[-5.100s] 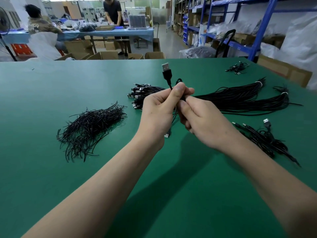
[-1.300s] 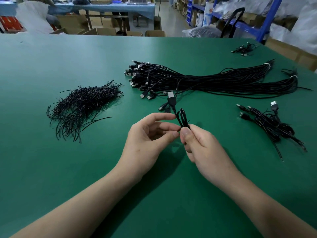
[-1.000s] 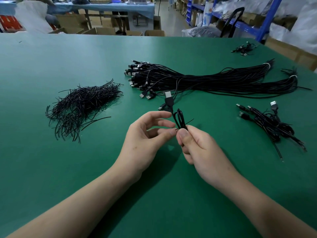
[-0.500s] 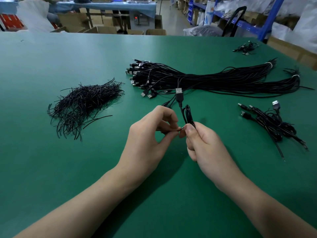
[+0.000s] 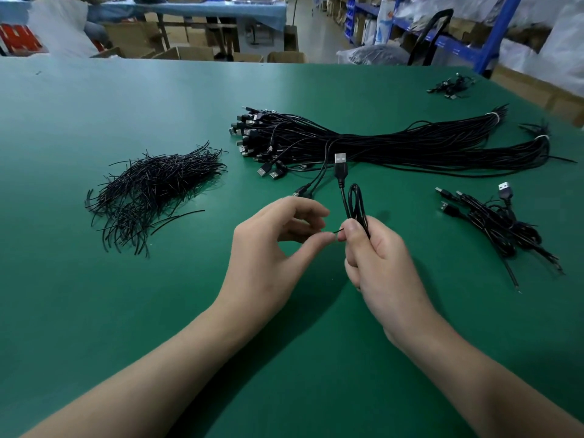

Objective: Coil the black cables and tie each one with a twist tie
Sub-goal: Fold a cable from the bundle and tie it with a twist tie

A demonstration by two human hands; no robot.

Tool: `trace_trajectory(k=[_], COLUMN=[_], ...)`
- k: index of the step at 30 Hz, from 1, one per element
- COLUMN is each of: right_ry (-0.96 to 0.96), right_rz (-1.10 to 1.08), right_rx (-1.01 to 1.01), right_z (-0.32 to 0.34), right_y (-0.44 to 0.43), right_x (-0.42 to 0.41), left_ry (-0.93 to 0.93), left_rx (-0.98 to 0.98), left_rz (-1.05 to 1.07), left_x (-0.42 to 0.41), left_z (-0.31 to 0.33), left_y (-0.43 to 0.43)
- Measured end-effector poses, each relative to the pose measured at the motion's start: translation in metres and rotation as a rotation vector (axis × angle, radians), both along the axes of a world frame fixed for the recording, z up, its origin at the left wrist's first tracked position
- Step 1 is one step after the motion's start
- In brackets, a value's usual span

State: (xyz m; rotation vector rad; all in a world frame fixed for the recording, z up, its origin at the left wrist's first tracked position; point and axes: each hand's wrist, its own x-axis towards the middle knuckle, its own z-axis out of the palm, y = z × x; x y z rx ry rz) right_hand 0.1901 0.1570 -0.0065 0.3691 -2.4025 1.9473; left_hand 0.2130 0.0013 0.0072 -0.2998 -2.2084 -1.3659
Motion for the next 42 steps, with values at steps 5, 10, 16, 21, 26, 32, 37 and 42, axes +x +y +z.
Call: trace_trajectory(k=[5,10,16,21,26,32,37,42], right_ry=[0.066,0.122,0.076,-0.037,-0.080,-0.034,0.016,0.073], right_rz=[-0.037,-0.023,0.162,0.240,0.281,0.263,0.273,0.255], right_rx=[0.060,0.214,0.230,0.053,-0.103,-0.151,-0.093,-0.016], right_z=[0.001,0.001,0.001,0.005,0.006,0.005,0.003,0.002], right_y=[0.003,0.004,0.004,0.005,0.003,0.005,0.003,0.003], right_x=[-0.001,-0.001,0.001,0.000,-0.002,-0.003,0.000,0.001], left_ry=[-0.337,-0.290,-0.197,-0.224,-0.284,-0.378,-0.435,-0.481], left_rx=[0.173,0.119,0.029,0.143,0.420,0.610,0.739,0.792], left_rz=[-0.069,0.012,0.004,-0.118,-0.304,-0.403,-0.422,-0.444], left_x=[-0.001,-0.003,-0.003,-0.004,-0.002,-0.003,-0.004,-0.003], left_z=[-0.003,-0.004,-0.002,-0.004,-0.005,-0.008,-0.012,-0.013], left_y=[-0.002,-0.005,-0.010,-0.010,-0.006,-0.004,-0.002,-0.002])
